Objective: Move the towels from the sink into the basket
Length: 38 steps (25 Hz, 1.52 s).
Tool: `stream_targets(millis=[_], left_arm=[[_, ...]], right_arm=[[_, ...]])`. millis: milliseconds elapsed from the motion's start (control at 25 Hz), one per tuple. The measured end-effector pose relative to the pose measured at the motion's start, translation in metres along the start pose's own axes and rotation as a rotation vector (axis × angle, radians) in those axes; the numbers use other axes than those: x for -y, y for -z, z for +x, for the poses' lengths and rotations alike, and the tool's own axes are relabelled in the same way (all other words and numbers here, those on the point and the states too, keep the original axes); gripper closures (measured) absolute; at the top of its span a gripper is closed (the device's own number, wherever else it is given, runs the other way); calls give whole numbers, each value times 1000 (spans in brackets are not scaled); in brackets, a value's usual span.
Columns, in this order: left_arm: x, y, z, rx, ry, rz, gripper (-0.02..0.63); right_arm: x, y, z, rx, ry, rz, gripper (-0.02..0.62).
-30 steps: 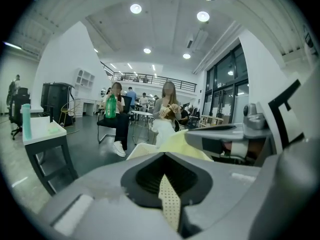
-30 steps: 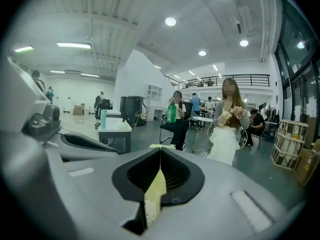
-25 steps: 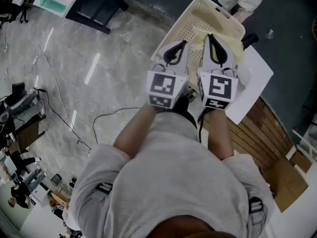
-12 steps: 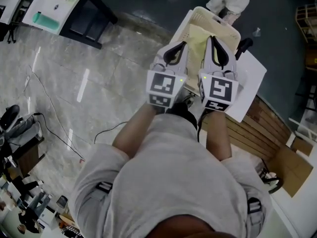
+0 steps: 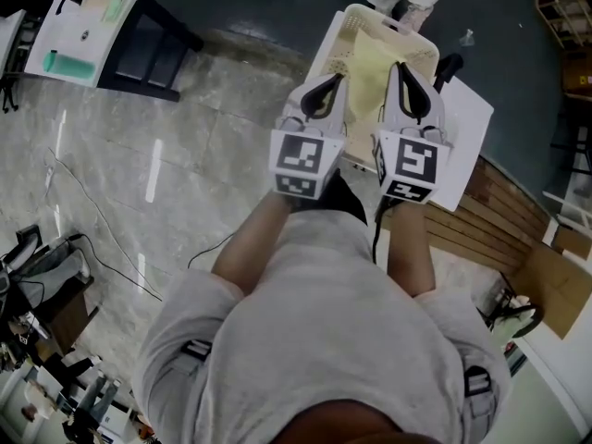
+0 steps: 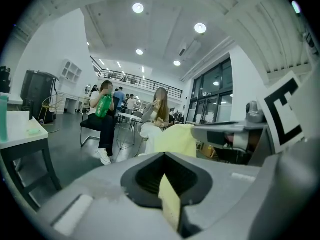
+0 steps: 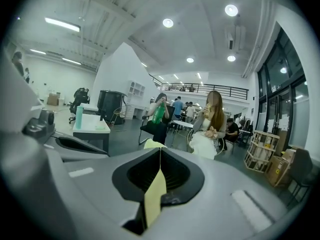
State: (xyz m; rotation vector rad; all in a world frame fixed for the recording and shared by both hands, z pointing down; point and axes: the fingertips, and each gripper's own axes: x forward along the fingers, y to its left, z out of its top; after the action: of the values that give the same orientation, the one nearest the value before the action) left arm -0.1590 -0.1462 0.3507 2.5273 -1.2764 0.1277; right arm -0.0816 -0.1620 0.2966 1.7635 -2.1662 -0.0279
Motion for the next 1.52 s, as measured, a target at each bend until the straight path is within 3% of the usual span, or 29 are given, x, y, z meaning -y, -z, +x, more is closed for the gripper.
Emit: stream_targets(millis=[440,840,1520], left_arm=[[6,3,52,-44,22,7,586],[8,28,100,-127,31,1,586],[-15,54,140,-221,-30,-25,586]], right_arm=[[36,29,37,-61,0,33,583],[57,90,87,-180,-45,85,583],[35,180,159,-383,-192,189,583]])
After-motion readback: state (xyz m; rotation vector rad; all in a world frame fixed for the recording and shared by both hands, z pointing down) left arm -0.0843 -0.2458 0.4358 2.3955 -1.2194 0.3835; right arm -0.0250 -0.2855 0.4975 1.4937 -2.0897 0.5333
